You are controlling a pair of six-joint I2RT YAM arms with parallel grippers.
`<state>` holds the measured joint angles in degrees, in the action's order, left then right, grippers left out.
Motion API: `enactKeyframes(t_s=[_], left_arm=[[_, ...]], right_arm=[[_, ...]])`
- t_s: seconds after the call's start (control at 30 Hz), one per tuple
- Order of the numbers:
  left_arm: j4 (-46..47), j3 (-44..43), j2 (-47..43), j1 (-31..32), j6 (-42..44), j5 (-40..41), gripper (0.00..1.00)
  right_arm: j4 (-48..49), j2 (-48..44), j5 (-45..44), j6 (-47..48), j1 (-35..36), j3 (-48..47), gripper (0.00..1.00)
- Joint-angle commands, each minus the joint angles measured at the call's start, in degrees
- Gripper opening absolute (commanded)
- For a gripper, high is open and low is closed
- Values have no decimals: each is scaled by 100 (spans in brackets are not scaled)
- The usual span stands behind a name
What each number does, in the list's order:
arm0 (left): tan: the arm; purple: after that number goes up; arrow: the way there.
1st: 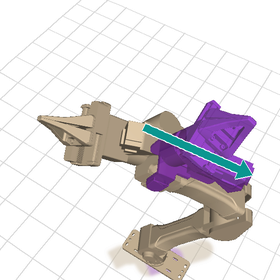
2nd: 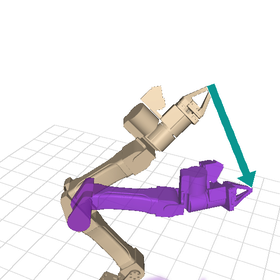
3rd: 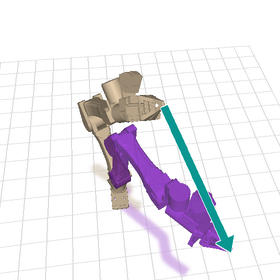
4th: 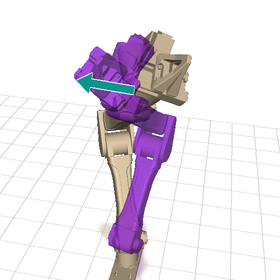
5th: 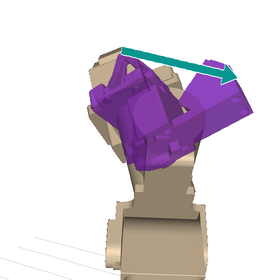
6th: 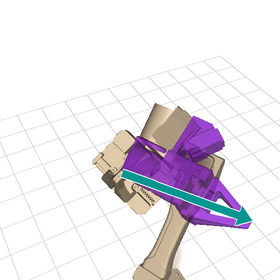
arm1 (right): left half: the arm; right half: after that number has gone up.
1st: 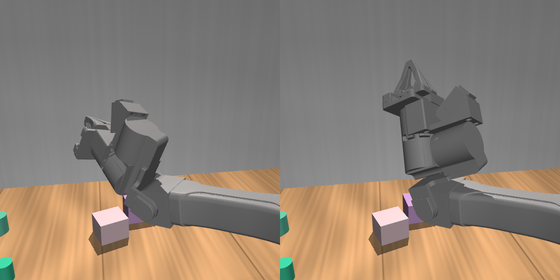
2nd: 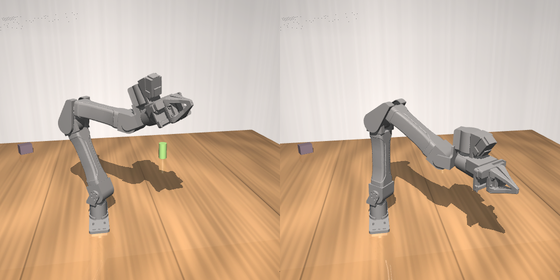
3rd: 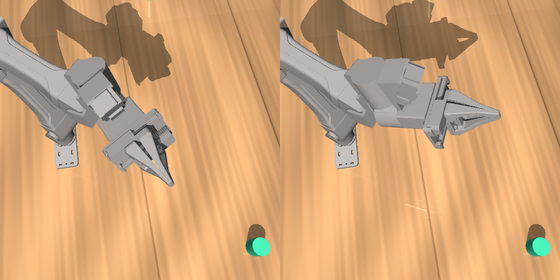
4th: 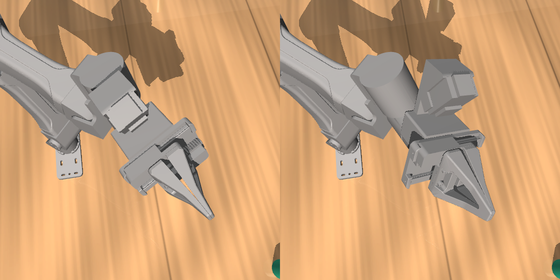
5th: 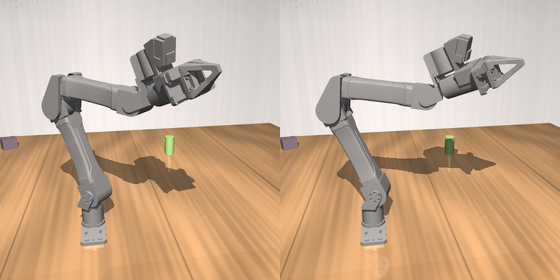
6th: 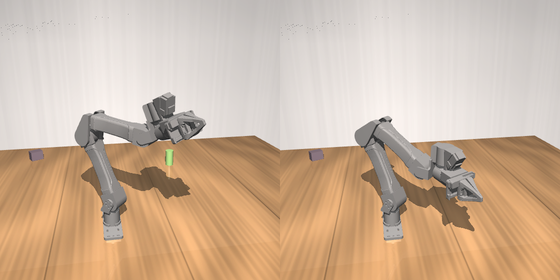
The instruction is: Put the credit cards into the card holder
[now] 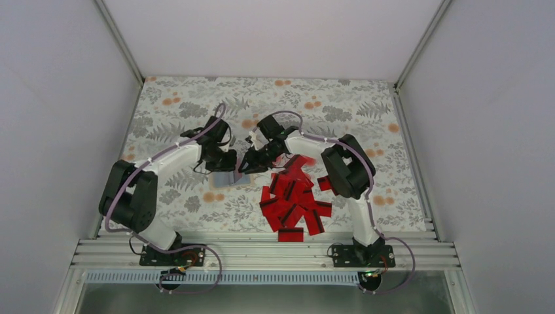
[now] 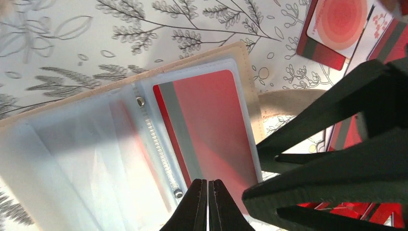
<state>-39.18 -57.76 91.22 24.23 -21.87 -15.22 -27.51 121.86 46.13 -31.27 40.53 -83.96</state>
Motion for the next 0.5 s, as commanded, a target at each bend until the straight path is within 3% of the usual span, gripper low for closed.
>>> enactKeyframes(t_s=[0.0, 0.47], left_arm=[[-351, -51, -345, -165, -183, 205, 4], [-940, 216, -1502, -664, -213, 705, 5]], right_arm=[[-108, 239, 151, 86, 175, -363, 31], [-277, 986, 615, 199, 635, -1589, 33]])
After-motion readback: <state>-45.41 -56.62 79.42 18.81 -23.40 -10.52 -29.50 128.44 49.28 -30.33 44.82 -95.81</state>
